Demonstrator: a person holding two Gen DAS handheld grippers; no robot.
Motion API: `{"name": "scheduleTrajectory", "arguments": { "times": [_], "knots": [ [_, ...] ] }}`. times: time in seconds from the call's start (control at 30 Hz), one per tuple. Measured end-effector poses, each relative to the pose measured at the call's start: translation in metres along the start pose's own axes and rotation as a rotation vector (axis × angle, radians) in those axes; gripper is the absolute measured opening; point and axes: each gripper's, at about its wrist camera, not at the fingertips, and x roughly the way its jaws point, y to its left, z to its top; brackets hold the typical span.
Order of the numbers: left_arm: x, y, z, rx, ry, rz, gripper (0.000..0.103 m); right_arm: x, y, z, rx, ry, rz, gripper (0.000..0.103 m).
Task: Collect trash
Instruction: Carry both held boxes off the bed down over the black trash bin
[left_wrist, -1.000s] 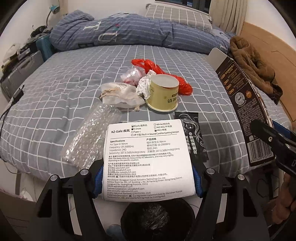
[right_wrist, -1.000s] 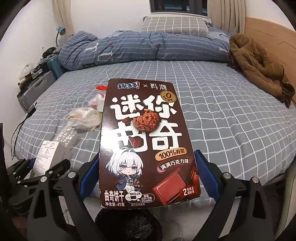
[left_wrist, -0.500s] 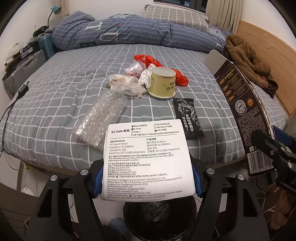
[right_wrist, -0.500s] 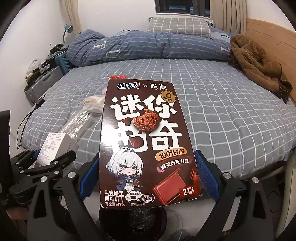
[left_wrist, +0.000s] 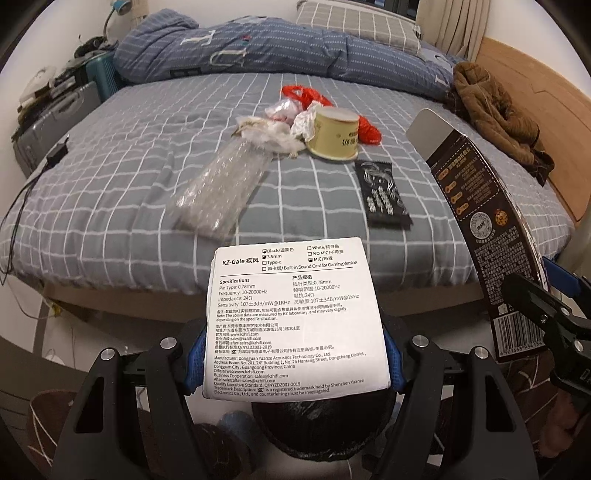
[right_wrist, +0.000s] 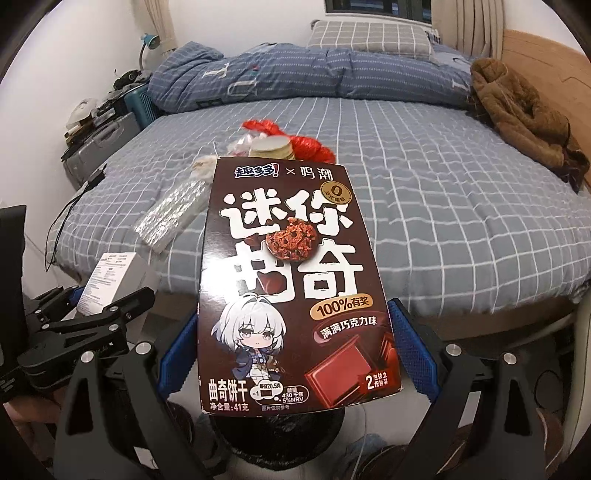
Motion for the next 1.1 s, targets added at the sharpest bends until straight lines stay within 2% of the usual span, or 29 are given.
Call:
{"name": "scheduleTrajectory", "arguments": {
  "times": [0.3, 0.6, 0.83, 1.1],
  "knots": [
    [0.004, 0.010, -0.026, -0.010, 0.041, 0.005, 0.070, -0.002, 0.012, -0.026, -0.015, 0.039, 0.029, 0.090],
    [0.015, 0.022, -0.048, -0.027, 0.069, -0.003, 0.070, 0.019, 0.028, -0.056, -0.051, 0.110, 0.045, 0.090],
    [0.046, 0.034, -0.070, -0.046, 0.120, -0.025, 0.070, 0.050, 0.038, -0.083, -0.091, 0.190, 0.057, 0.090],
    [0.088, 0.040, -0.082, -0.030, 0.185, -0.019, 0.070, 0.087, 0.038, -0.099, -0.096, 0.276, 0.054, 0.090]
  ]
}}
